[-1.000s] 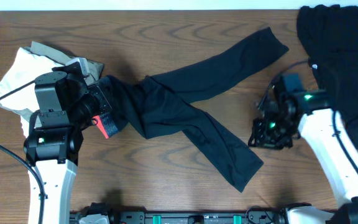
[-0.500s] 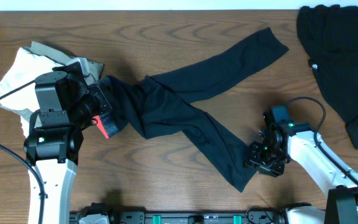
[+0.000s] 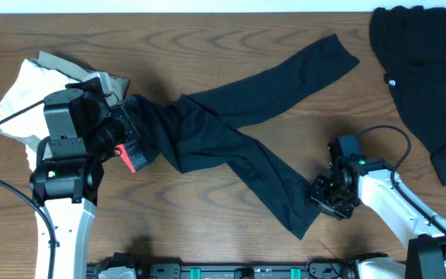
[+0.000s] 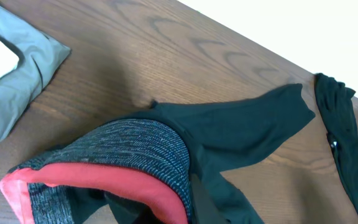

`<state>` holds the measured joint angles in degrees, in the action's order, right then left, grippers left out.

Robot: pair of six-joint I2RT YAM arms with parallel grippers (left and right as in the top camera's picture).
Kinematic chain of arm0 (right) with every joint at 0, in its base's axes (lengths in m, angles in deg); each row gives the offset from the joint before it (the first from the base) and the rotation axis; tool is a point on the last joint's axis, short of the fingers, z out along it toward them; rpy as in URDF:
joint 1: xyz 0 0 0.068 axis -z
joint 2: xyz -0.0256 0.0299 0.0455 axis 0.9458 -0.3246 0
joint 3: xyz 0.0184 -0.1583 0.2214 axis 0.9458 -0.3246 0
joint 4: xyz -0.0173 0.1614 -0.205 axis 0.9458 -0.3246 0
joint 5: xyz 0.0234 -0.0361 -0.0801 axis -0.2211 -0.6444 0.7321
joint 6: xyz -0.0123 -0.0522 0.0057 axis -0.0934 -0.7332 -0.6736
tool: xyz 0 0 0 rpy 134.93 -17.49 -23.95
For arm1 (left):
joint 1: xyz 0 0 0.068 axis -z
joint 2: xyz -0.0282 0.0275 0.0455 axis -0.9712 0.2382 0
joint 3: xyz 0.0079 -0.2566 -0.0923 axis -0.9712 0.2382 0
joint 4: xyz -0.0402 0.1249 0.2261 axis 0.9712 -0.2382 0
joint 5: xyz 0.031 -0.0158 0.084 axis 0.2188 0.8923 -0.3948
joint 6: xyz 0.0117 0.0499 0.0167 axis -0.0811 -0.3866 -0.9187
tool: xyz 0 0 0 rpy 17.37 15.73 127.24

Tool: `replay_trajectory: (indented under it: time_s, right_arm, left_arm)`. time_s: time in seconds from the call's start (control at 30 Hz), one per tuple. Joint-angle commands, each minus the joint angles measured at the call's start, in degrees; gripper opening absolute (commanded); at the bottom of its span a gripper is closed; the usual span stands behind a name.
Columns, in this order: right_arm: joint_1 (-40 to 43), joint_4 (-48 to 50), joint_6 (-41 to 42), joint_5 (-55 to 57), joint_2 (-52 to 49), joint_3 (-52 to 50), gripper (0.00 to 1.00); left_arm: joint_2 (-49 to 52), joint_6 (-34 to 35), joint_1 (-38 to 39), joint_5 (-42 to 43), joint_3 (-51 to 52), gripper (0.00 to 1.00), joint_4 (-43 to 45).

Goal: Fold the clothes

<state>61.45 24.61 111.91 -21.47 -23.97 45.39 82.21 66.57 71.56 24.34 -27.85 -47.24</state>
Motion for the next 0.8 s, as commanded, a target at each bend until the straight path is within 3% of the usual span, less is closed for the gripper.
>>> replay_trajectory:
  time_s: [0.0, 0.03, 0.07, 0.23, 0.37, 0.6, 0.77]
  right_arm:
    - [-0.5, 1.9, 0.3, 2.1, -0.8, -1.5, 0.20]
    - [-0.5, 2.4, 0.3, 2.1, -0.8, -1.5, 0.05]
    - [-0.5, 2.9, 0.3, 2.1, -0.8, -1.5, 0.01]
    - [0.4, 8.5, -0.3, 3.9, -0.8, -1.1, 0.01]
    - [6.2, 8.9, -3.5, 7.1, -0.8, 4.6, 0.01]
    - [20.0, 2.4, -11.1, 10.2, -0.8, 23.2, 0.01]
    - [28.7, -2.7, -15.4, 15.0, -0.8, 31.0, 0.01]
  left_arm:
    - [0.0, -0.7, 0.0, -0.5, -0.8, 0.06, -0.6]
    - [0.0, -0.7, 0.0, -0.5, -0.8, 0.06, -0.7]
    - [0.0, -0.7, 0.0, -0.5, -0.8, 0.06, -0.7]
    - [0.0, -0.8, 0.0, -0.5, -0.8, 0.06, -0.6]
    - [0.0, -0.8, 0.0, -0.5, -0.8, 0.06, -0.4]
    - [0.0, -0.8, 0.0, -0.5, -0.8, 0.06, -3.0]
    - [0.0, -0.7, 0.2, -0.4, -0.8, 0.06, -5.4]
